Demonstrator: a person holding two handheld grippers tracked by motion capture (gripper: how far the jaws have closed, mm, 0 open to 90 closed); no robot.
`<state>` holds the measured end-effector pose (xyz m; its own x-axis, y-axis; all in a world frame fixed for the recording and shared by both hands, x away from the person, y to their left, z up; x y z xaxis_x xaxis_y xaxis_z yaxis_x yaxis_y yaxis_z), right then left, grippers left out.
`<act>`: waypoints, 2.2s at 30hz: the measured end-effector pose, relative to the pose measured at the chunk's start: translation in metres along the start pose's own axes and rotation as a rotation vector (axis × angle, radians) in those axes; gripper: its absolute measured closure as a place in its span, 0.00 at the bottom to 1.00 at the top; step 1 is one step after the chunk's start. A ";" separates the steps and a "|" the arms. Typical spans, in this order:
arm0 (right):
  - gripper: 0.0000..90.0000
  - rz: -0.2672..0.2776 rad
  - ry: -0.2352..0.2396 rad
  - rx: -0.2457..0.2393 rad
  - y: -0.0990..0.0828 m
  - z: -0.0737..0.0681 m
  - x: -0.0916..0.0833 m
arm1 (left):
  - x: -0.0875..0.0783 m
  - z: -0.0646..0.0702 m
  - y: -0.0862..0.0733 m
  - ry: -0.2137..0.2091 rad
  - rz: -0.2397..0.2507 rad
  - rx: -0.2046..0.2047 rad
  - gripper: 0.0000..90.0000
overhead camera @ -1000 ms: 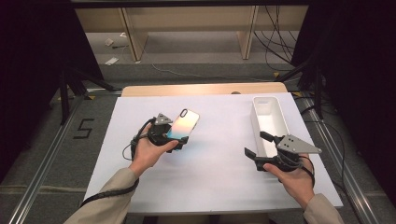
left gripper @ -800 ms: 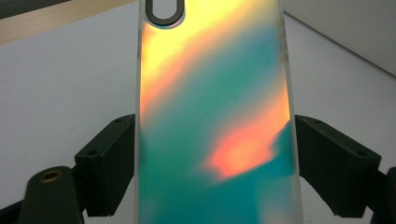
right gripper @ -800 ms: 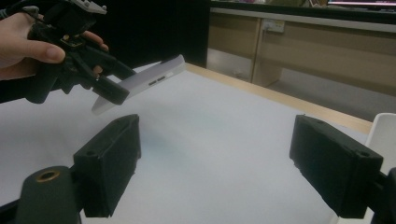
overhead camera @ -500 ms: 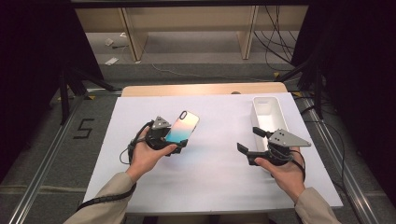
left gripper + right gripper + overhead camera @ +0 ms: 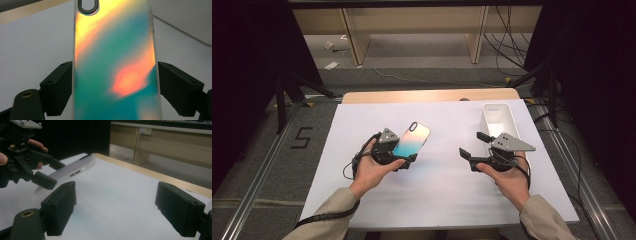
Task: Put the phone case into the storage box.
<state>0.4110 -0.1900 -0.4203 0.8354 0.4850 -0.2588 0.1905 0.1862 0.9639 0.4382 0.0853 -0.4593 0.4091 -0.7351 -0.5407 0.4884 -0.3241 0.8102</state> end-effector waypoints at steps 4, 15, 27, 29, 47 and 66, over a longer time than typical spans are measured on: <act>0.19 -0.002 0.003 -0.001 0.003 -0.002 0.005 | 0.001 0.003 0.000 -0.004 0.002 0.009 0.19; 0.19 -0.007 0.012 0.018 0.009 -0.008 0.020 | 0.004 0.011 0.002 -0.023 0.004 0.025 0.19; 0.19 -0.011 0.017 0.032 0.013 -0.011 0.034 | 0.011 0.021 0.000 -0.045 -0.009 0.048 0.19; 0.19 -0.010 0.018 0.035 0.013 -0.012 0.035 | 0.013 0.023 0.000 -0.048 -0.007 0.052 0.19; 0.20 -0.025 0.038 0.032 0.014 -0.023 0.050 | 0.020 0.037 0.001 -0.072 -0.011 0.080 0.19; 0.20 -0.047 0.053 0.042 0.013 -0.029 0.060 | 0.029 0.053 0.003 -0.103 -0.013 0.113 0.19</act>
<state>0.4490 -0.1336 -0.4251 0.7966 0.5215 -0.3058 0.2514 0.1742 0.9521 0.4105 0.0313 -0.4599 0.3193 -0.7858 -0.5297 0.4005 -0.3947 0.8269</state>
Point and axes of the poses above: each handheld gripper's, and its own axes: x roughly forward along the jaws, y roughly out of its top, z roughly to its right, the point moved 5 cm from there along x, roughly forward along the jaws, and after that the axes turned 13 degrees about -y, right-handed, at the moved point
